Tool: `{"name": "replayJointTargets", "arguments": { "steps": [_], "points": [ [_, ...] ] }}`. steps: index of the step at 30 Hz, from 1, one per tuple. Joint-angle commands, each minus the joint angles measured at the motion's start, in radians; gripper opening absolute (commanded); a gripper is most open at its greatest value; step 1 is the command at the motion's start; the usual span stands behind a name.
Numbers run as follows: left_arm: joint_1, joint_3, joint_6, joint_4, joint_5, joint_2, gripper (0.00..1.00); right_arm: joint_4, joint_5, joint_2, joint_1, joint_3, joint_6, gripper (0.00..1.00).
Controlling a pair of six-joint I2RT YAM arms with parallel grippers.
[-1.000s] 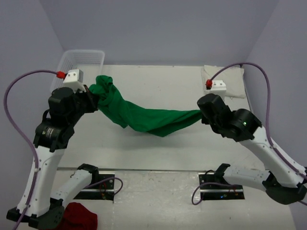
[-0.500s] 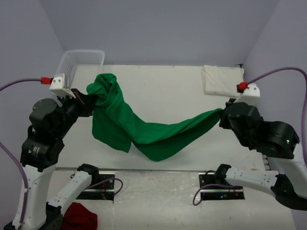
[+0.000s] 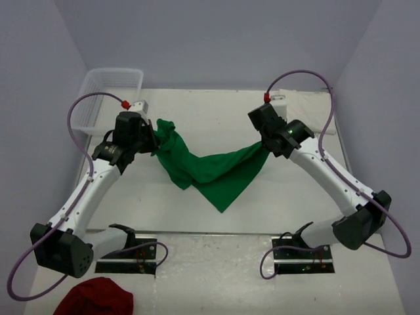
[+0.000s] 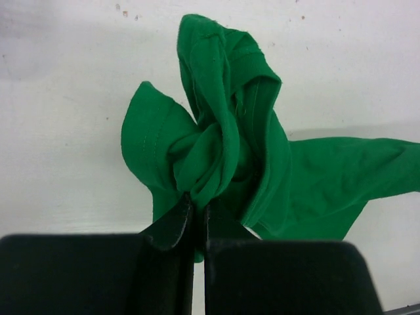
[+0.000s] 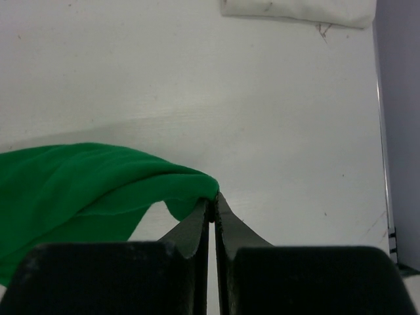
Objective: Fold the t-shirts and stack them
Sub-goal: Flatten out the tshirt
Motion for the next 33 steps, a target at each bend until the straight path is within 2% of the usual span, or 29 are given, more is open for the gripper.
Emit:
{"name": "replayJointTargets", "arguments": {
  "steps": [1,15,16,17,20,21,22,24,25,29,33],
  "points": [
    [-0.002,-0.003,-0.028,0.160,-0.015,0.037,0.00,0.120,-0.041,0.020,-0.055,0.021,-0.094,0.00],
    [-0.001,0.018,-0.026,0.313,-0.083,0.376,0.01,0.188,-0.101,0.242,-0.130,0.022,-0.111,0.00],
    [-0.001,0.028,-0.026,0.331,-0.086,0.388,0.06,0.190,-0.102,0.254,-0.142,0.021,-0.115,0.00],
    [-0.001,0.032,-0.025,0.342,-0.077,0.405,0.16,0.193,-0.102,0.258,-0.150,0.019,-0.116,0.00],
    [-0.001,0.058,-0.022,0.350,-0.058,0.420,0.28,0.206,-0.110,0.261,-0.173,0.010,-0.124,0.00],
    [-0.001,0.061,-0.020,0.351,-0.055,0.420,0.38,0.211,-0.113,0.259,-0.181,0.007,-0.124,0.00],
    [-0.002,0.066,-0.020,0.351,-0.054,0.411,0.65,0.214,-0.119,0.253,-0.184,0.006,-0.128,0.00],
    [-0.002,0.063,-0.011,0.347,-0.075,0.390,0.96,0.223,-0.119,0.247,-0.188,0.006,-0.133,0.00],
    [-0.002,0.060,-0.006,0.335,-0.083,0.364,1.00,0.225,-0.122,0.247,-0.189,0.007,-0.138,0.00],
    [-0.004,0.040,0.000,0.264,-0.144,0.289,1.00,0.226,-0.137,0.242,-0.195,0.015,-0.144,0.00],
    [-0.010,-0.057,-0.046,0.204,-0.087,0.201,1.00,0.234,-0.154,0.235,-0.195,0.010,-0.142,0.00]
  ]
}}
